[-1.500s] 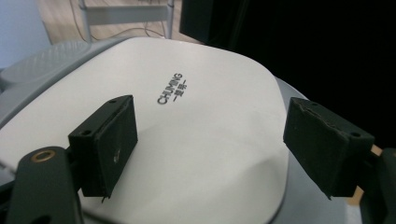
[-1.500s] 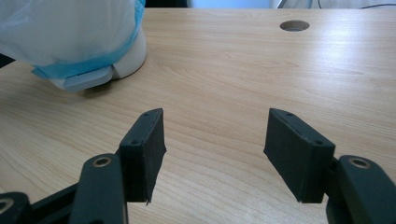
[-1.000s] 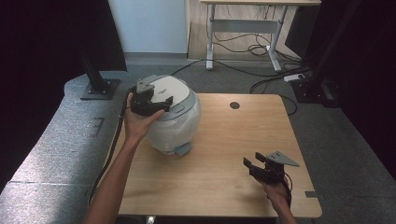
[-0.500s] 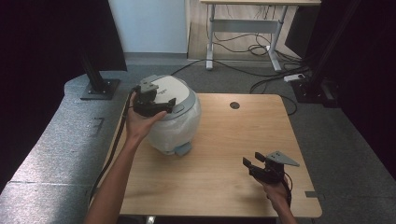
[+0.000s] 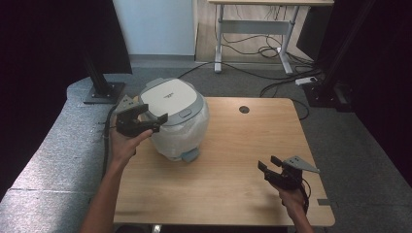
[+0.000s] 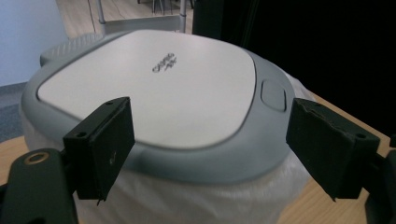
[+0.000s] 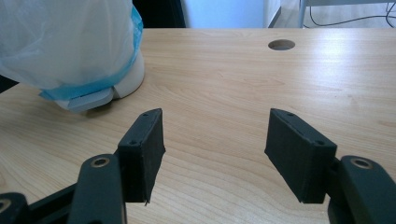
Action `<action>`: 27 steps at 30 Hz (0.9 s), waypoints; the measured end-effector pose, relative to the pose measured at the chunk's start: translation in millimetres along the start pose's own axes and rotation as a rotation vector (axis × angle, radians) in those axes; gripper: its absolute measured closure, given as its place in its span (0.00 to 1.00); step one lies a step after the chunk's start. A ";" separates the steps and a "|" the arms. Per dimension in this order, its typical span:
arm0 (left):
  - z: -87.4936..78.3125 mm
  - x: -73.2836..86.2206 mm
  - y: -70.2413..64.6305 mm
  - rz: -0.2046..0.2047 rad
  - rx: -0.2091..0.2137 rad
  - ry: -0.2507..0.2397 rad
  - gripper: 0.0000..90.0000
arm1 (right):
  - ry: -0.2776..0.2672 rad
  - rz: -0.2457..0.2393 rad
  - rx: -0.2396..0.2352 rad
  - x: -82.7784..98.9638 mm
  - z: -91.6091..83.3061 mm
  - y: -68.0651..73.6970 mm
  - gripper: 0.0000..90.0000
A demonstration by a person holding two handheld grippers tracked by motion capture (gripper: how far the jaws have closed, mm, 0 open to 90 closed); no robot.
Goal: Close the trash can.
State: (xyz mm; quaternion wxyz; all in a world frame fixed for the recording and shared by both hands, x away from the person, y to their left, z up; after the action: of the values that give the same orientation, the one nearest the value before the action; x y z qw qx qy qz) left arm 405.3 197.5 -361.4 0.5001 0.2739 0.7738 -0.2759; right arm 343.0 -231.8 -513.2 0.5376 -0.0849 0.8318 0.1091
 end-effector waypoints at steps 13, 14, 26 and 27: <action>-17.3 51.6 -13.7 0.004 0.022 -0.003 0.17 | -0.007 0.015 0.011 -1.7 -3.2 -7.6 0.41; -18.2 56.7 -14.4 0.009 0.018 0.003 0.17 | -0.005 0.020 0.013 -1.2 -2.9 -8.7 0.41; -9.9 117.1 -3.0 -0.070 0.028 0.062 0.17 | 0.008 0.032 0.025 2.6 -0.7 -16.0 0.41; -7.6 121.9 -1.6 -0.076 0.027 0.069 0.17 | 0.010 0.035 0.026 3.2 -0.3 -16.7 0.41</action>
State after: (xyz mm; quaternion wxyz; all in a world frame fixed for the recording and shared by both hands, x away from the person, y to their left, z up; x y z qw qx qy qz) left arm 356.8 219.8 -471.4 0.4584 0.2605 0.7966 -0.2956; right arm 345.8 -248.0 -517.5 0.5323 -0.0638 0.8373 0.1075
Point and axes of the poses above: each handheld gripper's, and its own axes: z roughly forward along the jaws, x roughly out of its underside, y roughly to its left, the point moved 5 cm from there along z, roughly forward along the jaws, and after that the axes turned 12 degrees about x, right-handed, at the moved point
